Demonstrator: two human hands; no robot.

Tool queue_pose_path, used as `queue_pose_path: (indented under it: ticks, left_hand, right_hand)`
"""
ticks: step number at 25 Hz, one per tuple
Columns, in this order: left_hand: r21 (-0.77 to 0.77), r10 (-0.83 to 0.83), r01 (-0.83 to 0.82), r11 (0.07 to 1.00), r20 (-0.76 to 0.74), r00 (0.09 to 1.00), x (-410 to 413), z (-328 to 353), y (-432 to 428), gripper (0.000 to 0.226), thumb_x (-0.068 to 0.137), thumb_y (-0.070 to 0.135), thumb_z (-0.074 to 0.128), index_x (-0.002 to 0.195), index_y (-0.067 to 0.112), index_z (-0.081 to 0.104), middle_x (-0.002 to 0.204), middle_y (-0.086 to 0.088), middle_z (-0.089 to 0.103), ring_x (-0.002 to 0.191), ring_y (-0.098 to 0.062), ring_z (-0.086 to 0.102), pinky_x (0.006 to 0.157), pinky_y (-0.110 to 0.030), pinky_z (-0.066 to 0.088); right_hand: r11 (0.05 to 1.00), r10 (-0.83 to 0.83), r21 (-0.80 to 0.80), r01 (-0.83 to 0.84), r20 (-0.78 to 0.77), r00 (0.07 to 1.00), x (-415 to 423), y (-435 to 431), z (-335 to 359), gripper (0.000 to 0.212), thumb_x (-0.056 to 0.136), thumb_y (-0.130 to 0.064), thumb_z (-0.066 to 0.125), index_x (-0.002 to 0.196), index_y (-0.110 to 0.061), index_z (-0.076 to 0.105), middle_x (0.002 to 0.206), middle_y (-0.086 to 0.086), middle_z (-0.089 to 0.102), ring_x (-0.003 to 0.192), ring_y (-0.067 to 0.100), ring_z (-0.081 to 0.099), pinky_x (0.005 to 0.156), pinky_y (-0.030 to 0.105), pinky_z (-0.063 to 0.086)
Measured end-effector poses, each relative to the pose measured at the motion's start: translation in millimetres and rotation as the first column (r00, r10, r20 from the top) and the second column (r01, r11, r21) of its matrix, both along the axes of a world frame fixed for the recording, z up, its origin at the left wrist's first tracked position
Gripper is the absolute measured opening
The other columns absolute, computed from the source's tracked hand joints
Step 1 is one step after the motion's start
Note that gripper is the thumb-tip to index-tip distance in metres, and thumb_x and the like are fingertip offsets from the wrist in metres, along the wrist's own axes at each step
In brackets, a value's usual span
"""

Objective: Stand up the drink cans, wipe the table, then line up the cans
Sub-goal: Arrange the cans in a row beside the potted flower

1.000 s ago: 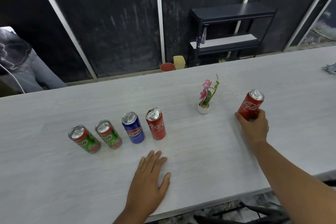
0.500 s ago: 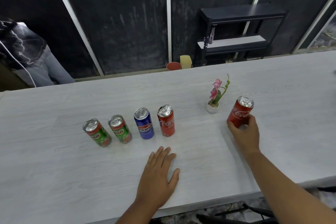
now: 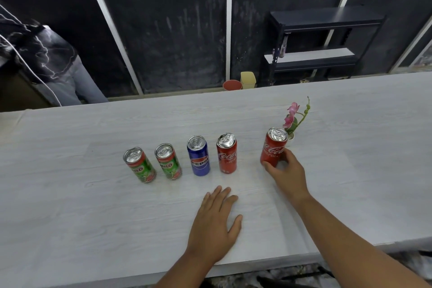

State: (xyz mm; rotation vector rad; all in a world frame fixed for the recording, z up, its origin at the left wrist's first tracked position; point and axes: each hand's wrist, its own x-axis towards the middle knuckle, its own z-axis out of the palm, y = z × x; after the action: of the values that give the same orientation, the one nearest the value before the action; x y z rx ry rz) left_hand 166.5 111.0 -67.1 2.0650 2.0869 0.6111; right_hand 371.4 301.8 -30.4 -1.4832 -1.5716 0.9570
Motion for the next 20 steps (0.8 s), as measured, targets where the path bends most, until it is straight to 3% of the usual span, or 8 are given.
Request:
queue_pose_path:
  ticks: [3, 7, 10, 12, 15, 20]
  left_hand:
    - [-0.006, -0.001, 0.001, 1.000, -0.003, 1.000, 1, 0, 1, 0.052, 0.109, 0.062, 0.038, 0.157, 0.042, 0.043, 0.173, 0.018, 0.034, 0.165, -0.003, 0.012, 0.136, -0.038, 0.016]
    - [0.006, 0.007, -0.007, 1.000, -0.006, 1.000, 1, -2, 1, 0.052, 0.109, 0.061, 0.039, 0.157, 0.041, 0.045, 0.172, 0.016, 0.036, 0.165, -0.004, 0.015, 0.136, -0.040, 0.019]
    - [0.007, 0.008, -0.008, 1.000, -0.009, 1.000, 0, -2, 1, 0.052, 0.109, 0.060, 0.040, 0.156, 0.040, 0.045, 0.171, 0.015, 0.037, 0.165, -0.006, 0.016, 0.136, -0.040, 0.019]
    - [0.006, 0.006, -0.006, 1.000, -0.010, 1.000, 0, -2, 2, 0.052, 0.109, 0.060, 0.040, 0.156, 0.038, 0.046, 0.171, 0.014, 0.038, 0.165, -0.007, 0.017, 0.136, -0.041, 0.019]
    - [0.009, 0.006, -0.006, 1.000, -0.006, 1.000, 1, -3, 1, 0.052, 0.109, 0.058, 0.041, 0.156, 0.036, 0.048, 0.171, 0.012, 0.039, 0.165, -0.008, 0.018, 0.135, -0.042, 0.019]
    - [0.006, 0.006, -0.006, 1.000, -0.010, 1.000, 1, -4, 0, 0.053, 0.110, 0.058, 0.041, 0.157, 0.035, 0.048, 0.172, 0.011, 0.038, 0.166, -0.008, 0.017, 0.135, -0.041, 0.018]
  right_hand:
    - [0.998, 0.058, -0.032, -0.058, 0.021, 0.998, -14, -3, 0, 0.063, 0.081, -0.038, 0.090, 0.136, -0.037, 0.059, 0.124, -0.024, 0.063, 0.117, 0.003, 0.058, 0.100, 0.028, 0.046]
    - [0.992, 0.119, -0.042, -0.117, 0.036, 0.992, -23, -4, -2, 0.061, 0.081, -0.033, 0.087, 0.128, -0.049, 0.052, 0.115, -0.041, 0.057, 0.106, -0.020, 0.057, 0.094, 0.019, 0.043]
    - [0.990, 0.136, -0.036, -0.134, 0.057, 0.989, -27, -3, -6, 0.069, 0.076, -0.039, 0.089, 0.136, -0.036, 0.055, 0.127, -0.016, 0.064, 0.123, 0.003, 0.058, 0.103, 0.031, 0.048]
    - [0.994, 0.113, -0.004, -0.113, 0.100, 0.989, -29, -5, -8, 0.079, 0.072, -0.047, 0.094, 0.137, -0.029, 0.054, 0.130, -0.008, 0.062, 0.123, 0.011, 0.057, 0.104, 0.033, 0.048]
    - [0.995, 0.064, 0.060, -0.075, 0.157, 0.986, -29, -6, -12, 0.070, 0.073, -0.050, 0.092, 0.130, -0.027, 0.057, 0.121, -0.010, 0.063, 0.117, 0.014, 0.058, 0.098, 0.032, 0.049]
    - [0.989, 0.081, 0.101, -0.109, 0.247, 0.966, -29, -8, -17, 0.067, 0.077, -0.060, 0.084, 0.134, -0.035, 0.059, 0.116, -0.017, 0.059, 0.118, 0.006, 0.049, 0.096, 0.029, 0.045]
